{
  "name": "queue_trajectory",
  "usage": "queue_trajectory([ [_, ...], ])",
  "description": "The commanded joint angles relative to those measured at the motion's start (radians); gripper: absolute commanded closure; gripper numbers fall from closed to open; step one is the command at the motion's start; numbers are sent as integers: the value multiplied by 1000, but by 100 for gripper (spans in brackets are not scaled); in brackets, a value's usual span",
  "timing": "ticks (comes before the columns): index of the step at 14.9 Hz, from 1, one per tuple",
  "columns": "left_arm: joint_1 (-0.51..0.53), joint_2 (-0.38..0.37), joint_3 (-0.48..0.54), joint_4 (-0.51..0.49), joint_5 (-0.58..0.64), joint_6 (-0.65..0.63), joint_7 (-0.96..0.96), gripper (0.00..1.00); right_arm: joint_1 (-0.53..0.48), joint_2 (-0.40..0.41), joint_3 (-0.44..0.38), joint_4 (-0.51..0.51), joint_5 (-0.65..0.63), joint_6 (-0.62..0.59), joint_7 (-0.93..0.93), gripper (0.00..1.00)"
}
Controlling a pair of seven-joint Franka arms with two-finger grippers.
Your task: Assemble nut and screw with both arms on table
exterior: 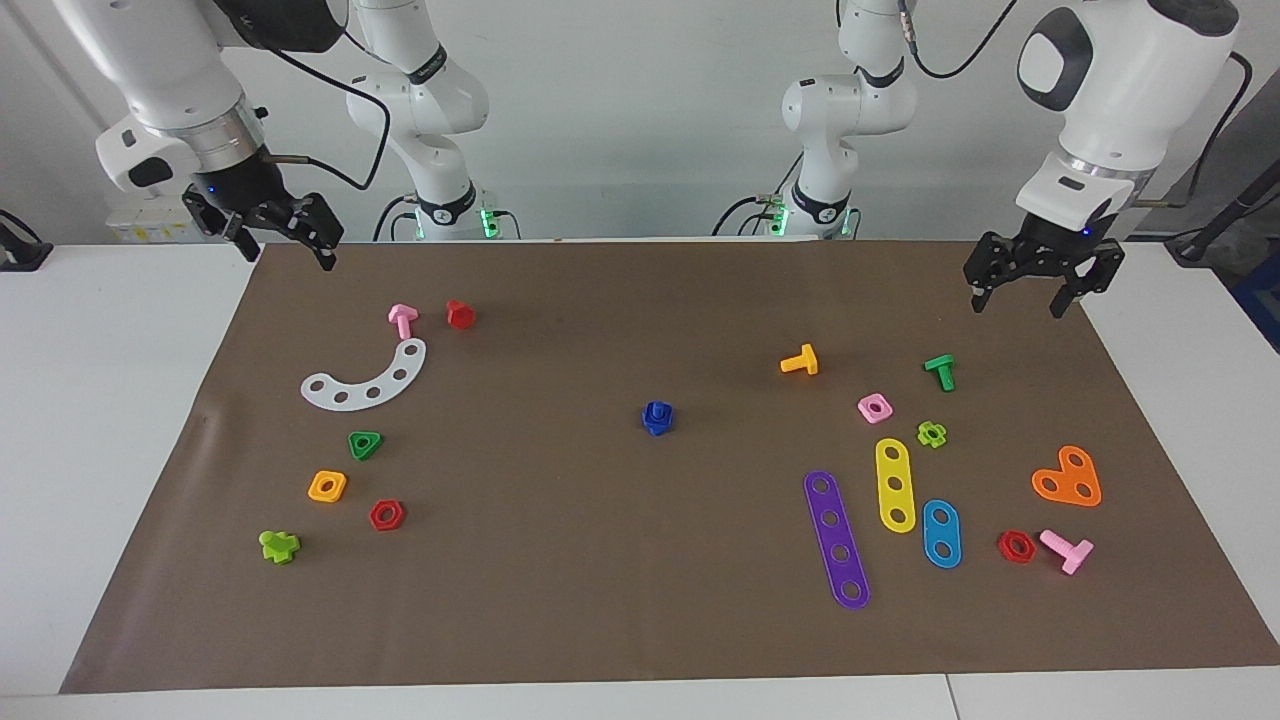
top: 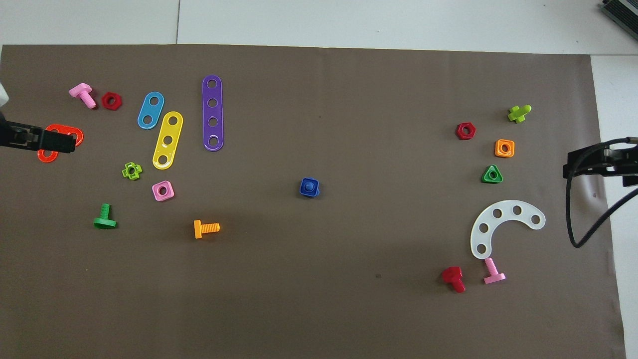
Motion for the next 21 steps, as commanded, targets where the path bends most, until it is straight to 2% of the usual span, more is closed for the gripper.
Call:
queue_trajectory([
  [1,21,25,-10,107,-45,-110,15,0,-8,-18,7,-15,0,7,1,0],
  [5,19,38,-13,199,-59,-232,7,0,-14,-19,7,-15,-5,0,-16,0],
  [8,10,-16,-13,112,-59,-246,6,0,-12,-19,7,-15,-6,1,-16,0],
  [21,21,-39,-13,55,-36,-212,-63,0,-14,-21,7,-23,-6,12,-24,0],
])
